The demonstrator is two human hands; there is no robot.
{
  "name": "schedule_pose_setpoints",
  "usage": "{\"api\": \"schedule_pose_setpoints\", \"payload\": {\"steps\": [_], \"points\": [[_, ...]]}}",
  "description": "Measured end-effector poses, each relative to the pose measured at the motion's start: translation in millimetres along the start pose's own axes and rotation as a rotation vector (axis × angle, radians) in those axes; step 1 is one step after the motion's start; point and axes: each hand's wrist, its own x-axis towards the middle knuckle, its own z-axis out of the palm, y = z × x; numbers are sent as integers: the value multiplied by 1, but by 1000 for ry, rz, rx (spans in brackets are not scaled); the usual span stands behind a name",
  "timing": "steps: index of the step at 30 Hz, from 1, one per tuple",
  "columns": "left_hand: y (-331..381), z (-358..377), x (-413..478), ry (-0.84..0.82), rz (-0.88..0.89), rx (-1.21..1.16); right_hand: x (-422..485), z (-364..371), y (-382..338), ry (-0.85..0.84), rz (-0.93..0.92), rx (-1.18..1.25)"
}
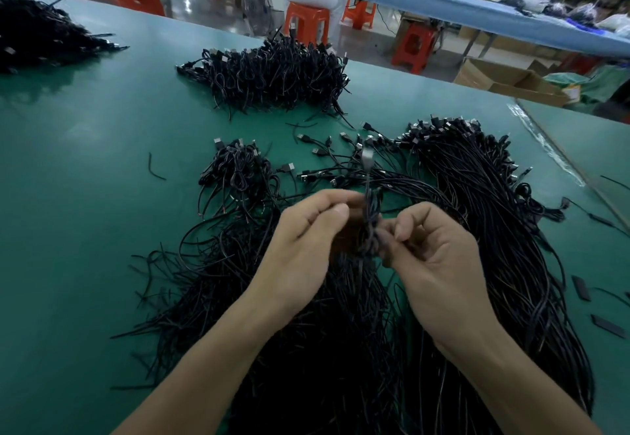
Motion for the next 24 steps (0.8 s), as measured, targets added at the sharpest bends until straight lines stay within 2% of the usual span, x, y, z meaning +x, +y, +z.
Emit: {"api": "schedule_pose_setpoints", "payload": {"steps": [2, 4, 8, 12, 13, 16, 17, 19, 24], "points": [[4, -1, 0, 1, 3, -170, -2, 0, 5, -26, 47, -38], [7, -3, 0, 12, 27, -196, -4, 0, 9, -16, 102, -24], [8, -3, -1, -11, 110, -32, -2, -2, 8, 62, 150, 9], [6, 1, -6, -140, 210, 115, 7, -8, 2, 165, 126, -10], [4, 1, -6, -156, 203, 192, 9, -9, 0, 195, 112, -23], [4, 1, -4, -206, 30, 396, 13, -11, -3, 276, 36, -99], [3, 0, -5, -237, 51, 447, 13, -11, -5, 290, 2, -126], [3, 2, -10, -279, 124, 465, 14, -9, -9, 291, -65, -154], [1, 2, -10, -168, -11, 405, 7, 2, -17, 186, -134, -103]]}}
